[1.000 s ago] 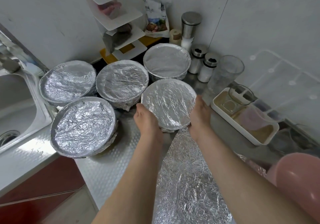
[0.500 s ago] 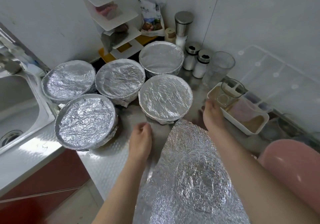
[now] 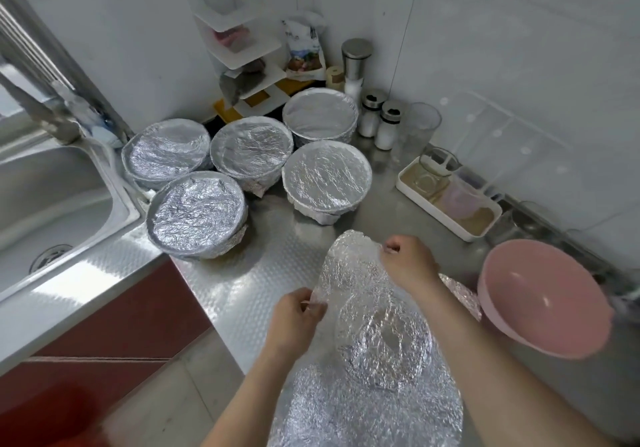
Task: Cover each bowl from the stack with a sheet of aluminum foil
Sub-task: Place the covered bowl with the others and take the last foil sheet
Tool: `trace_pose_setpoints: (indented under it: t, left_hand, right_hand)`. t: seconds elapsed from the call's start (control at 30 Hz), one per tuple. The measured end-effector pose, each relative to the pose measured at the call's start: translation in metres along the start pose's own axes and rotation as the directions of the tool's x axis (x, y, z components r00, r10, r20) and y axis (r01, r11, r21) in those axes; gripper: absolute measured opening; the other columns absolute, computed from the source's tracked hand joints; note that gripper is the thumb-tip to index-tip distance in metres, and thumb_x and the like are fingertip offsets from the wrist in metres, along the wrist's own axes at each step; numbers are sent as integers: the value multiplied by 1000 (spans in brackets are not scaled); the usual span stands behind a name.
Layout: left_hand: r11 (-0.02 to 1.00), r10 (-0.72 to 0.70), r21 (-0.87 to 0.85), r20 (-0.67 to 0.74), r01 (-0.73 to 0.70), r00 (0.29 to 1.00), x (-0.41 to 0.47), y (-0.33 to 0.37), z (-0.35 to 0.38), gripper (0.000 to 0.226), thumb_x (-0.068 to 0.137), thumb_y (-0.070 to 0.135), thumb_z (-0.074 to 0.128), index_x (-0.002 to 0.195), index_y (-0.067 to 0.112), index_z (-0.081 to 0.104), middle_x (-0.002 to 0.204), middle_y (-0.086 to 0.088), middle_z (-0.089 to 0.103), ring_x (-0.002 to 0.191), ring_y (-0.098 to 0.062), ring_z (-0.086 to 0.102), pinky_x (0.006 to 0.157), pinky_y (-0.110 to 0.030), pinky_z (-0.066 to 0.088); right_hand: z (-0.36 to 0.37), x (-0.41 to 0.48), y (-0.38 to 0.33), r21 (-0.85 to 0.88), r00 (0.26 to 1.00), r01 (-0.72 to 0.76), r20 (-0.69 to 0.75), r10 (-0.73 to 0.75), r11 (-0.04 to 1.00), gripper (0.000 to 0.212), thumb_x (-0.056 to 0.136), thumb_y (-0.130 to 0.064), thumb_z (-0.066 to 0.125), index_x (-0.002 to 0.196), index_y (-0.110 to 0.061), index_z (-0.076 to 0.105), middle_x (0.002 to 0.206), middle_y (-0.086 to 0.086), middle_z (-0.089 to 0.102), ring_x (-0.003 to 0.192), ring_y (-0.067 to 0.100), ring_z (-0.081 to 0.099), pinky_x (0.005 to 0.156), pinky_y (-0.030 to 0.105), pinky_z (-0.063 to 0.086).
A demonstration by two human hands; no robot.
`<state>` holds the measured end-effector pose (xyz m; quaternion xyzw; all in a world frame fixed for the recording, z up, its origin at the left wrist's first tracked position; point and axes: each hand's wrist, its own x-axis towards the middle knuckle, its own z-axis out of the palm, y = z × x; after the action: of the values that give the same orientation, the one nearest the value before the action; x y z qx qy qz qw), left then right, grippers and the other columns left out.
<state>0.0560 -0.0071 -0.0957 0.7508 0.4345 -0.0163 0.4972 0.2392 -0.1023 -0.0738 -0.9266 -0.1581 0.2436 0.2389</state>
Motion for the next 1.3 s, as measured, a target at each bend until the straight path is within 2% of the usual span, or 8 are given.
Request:
trace_pose_setpoints:
  t: [0.13, 0.37, 0.57, 0.73, 0.8, 0.93, 1.07, 1.3]
  left_hand:
    - [972, 30, -227, -136, -60, 990, -21, -5, -11, 12, 93, 16, 63, 84, 21, 57, 76, 4, 61, 71, -10, 57, 56, -10, 38]
    - [793, -125, -595, -364, -128, 923, -37, -11, -50, 12, 93, 16, 64, 103, 8, 64, 91, -2, 67, 86, -15, 61, 73, -23, 45]
    - [713, -253, -695, -384, -97, 888, -35, -30, -58, 57, 96, 22, 61, 146, 8, 38, 143, -7, 48, 123, -18, 49, 100, -31, 36]
    - [738, -188, -668, -342, -97, 921, -30, -38, -42, 18, 100, 20, 52, 116, 15, 58, 100, 6, 59, 81, -8, 53, 69, -16, 45]
    - [774, -159, -626, -335, -93, 929, -27, -42, -38, 10, 102, 19, 47, 99, 21, 57, 84, 5, 53, 65, -5, 43, 50, -9, 39]
    - [842, -178, -539, -345, -39, 922, -32, -62, -42, 30, 101, 18, 45, 130, 26, 46, 102, 1, 57, 64, -11, 51, 56, -27, 45]
    - [974, 182, -63, -354, -217, 917, -67, -101, -44, 63, 84, -15, 47, 121, 36, 52, 116, -5, 53, 99, -20, 54, 93, -43, 50]
    - [679, 427, 633, 71, -372, 901, -103, -136, -27, 78, 67, 7, 70, 134, 41, 52, 156, -2, 30, 133, -39, 34, 99, -58, 40]
  right_hand:
    - [-7, -25, -16, 77, 932, 312, -221, -289, 947, 10, 86, -20, 61, 95, -23, 63, 109, 4, 61, 112, 30, 53, 89, 45, 47]
    - [-31, -62, -2, -263, 769, 563, -182, -613, 784, 80, 85, -5, 51, 152, -31, 16, 159, 7, 12, 144, 32, 14, 108, 54, 28]
    - [-15, -86, 62, -346, 917, 397, 194, -349, 850, 81, 96, -26, 46, 143, -53, -14, 160, -9, -7, 147, 21, 0, 113, 55, 14]
    - [9, -98, 104, 15, 939, 307, 160, -306, 952, 84, 91, -13, 59, 152, -34, 5, 158, -6, 17, 143, 10, 19, 114, 26, 17]
    - [13, -99, 113, -30, 953, 278, 130, -272, 960, 80, 89, -8, 60, 152, -26, 14, 157, -1, 22, 144, 19, 23, 116, 30, 20]
    - [12, -97, 124, -139, 956, 291, 75, -282, 947, 72, 86, -6, 60, 148, -22, 29, 149, 9, 36, 136, 27, 36, 112, 36, 30]
    - [18, -95, 128, -202, 954, 297, 106, -281, 933, 69, 87, -8, 61, 148, -23, 32, 143, 10, 36, 125, 26, 42, 103, 32, 34]
    - [20, -88, 129, -171, 959, 268, 138, -246, 948, 61, 88, -7, 59, 144, -25, 41, 138, 9, 32, 116, 25, 48, 100, 27, 35]
